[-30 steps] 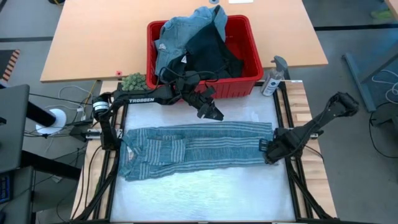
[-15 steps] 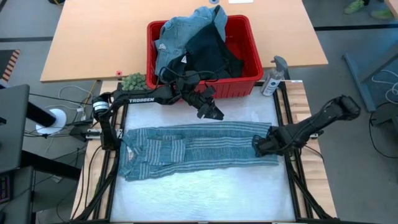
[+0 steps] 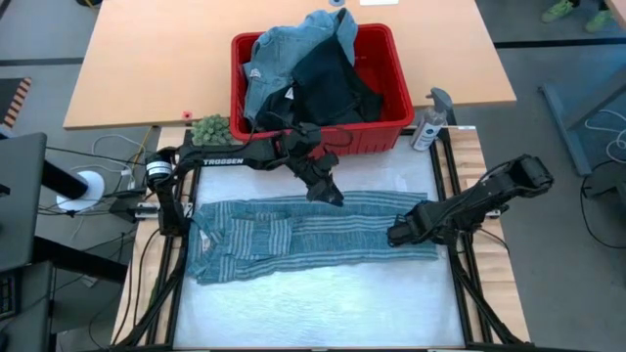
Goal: Fold Laundry from Bin
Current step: Fold the blue polo shirt
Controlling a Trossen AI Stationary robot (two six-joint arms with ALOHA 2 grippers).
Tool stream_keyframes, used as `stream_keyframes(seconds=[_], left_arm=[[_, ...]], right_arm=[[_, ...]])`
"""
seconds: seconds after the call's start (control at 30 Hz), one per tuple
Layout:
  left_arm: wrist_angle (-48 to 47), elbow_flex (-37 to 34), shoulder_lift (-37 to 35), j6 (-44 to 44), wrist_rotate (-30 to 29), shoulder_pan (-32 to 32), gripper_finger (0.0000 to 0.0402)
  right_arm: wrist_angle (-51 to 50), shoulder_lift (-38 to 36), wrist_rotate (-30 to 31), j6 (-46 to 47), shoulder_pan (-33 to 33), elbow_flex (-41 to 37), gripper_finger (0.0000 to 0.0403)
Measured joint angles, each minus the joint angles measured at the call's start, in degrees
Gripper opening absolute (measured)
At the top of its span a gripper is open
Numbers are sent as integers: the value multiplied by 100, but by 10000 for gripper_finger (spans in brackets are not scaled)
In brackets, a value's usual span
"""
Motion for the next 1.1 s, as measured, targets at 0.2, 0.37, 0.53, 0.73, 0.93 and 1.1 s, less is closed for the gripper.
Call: stream_keyframes(seconds=[0.2, 0.37, 0.53, 0.73, 0.93, 1.1], left_arm=[[-64, 2, 0, 111, -140, -93, 215], [-69, 2, 0, 124, -158, -106, 215], [-77, 2, 0, 150, -169, -101, 215], [-997, 0, 0, 731, -240, -110, 215], [-2074, 0, 0, 1540, -642, -110, 215], [-2101, 0, 0, 1567, -661, -108, 215]], right_arm=[[-38, 360, -47, -57, -201, 2, 263], [283, 718, -210, -245, -353, 10, 263], [392, 1165, -576, -205, -480, 35, 262], [611, 1261, -933, -183, -781, 37, 262], [1048, 1265, -905, -676, -1069, 349, 262], [1951, 1272, -619, -1344, -1319, 534, 262]])
